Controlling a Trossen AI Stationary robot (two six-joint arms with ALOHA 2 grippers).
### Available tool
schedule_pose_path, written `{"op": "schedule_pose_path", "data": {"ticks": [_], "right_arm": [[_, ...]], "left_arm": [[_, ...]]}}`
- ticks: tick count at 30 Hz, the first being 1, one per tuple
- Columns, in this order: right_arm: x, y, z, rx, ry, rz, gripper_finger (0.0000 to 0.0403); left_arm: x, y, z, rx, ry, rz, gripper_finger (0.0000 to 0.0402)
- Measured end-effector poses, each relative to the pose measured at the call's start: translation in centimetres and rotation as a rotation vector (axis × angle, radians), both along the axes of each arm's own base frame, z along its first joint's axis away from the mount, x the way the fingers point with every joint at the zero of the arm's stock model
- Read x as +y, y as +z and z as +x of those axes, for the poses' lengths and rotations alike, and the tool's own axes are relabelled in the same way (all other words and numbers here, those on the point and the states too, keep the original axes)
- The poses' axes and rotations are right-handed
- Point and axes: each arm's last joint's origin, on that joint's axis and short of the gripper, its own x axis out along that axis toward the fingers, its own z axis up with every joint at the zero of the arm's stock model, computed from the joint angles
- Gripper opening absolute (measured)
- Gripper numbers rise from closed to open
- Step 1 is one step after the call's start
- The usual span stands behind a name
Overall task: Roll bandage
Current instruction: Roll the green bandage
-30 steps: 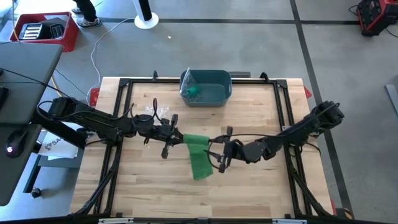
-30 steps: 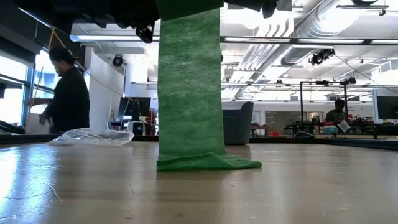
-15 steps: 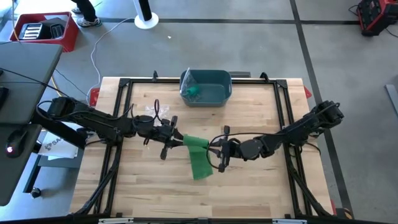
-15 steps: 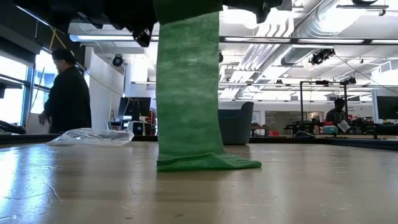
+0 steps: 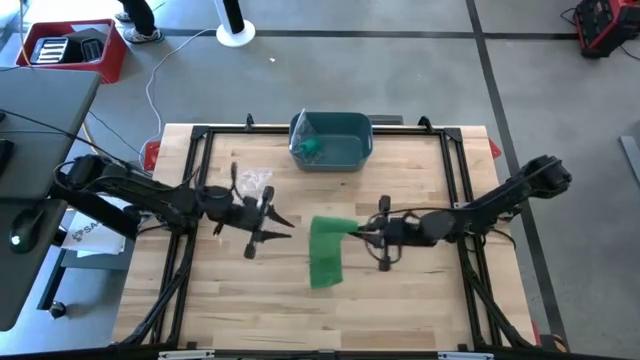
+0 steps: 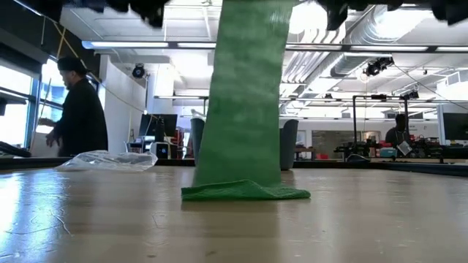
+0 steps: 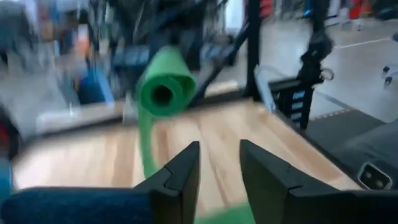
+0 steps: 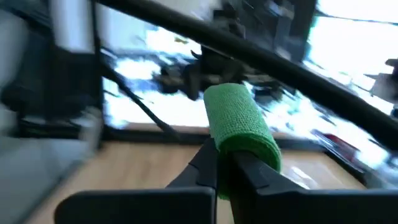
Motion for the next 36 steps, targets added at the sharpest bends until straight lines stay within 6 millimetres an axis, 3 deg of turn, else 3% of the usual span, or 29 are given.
{"op": "schedule_pose_path", "data": {"ticks": [4, 7, 11, 16, 26, 36], "right_arm": [[-1.1, -0.5, -1.0, -0.099, 0.166, 0.003, 0.0005], [-1.7, -0.7, -1.1, -0.112, 0.185, 0.027, 0.0006], [-2.0, -0.7, -1.0, -0.11, 0.174, 0.031, 0.0006], [-2.1, -0.6, -1.0, -0.114, 0.174, 0.031, 0.0006], [-2.0, -0.6, -1.0, -0.117, 0.178, 0.027, 0.0007], [-2.0, -0.6, -1.0, -0.123, 0.178, 0.026, 0.0007]], "left_arm": [[-1.7, 0.4, 0.9, -0.168, 0.023, 0.115, 0.0109], [-2.8, 0.8, 1.8, -0.254, 0.013, 0.14, 0.0124], [-4.6, 0.6, 3.7, -0.233, -0.01, 0.212, 0.0154], [-5.9, 1.1, 5.9, -0.179, 0.197, 0.3, 0.0177], [-6.1, 1.4, 6.1, -0.134, 0.321, 0.326, 0.0177], [-5.8, 1.2, 6.2, -0.121, 0.307, 0.282, 0.0177]]}}
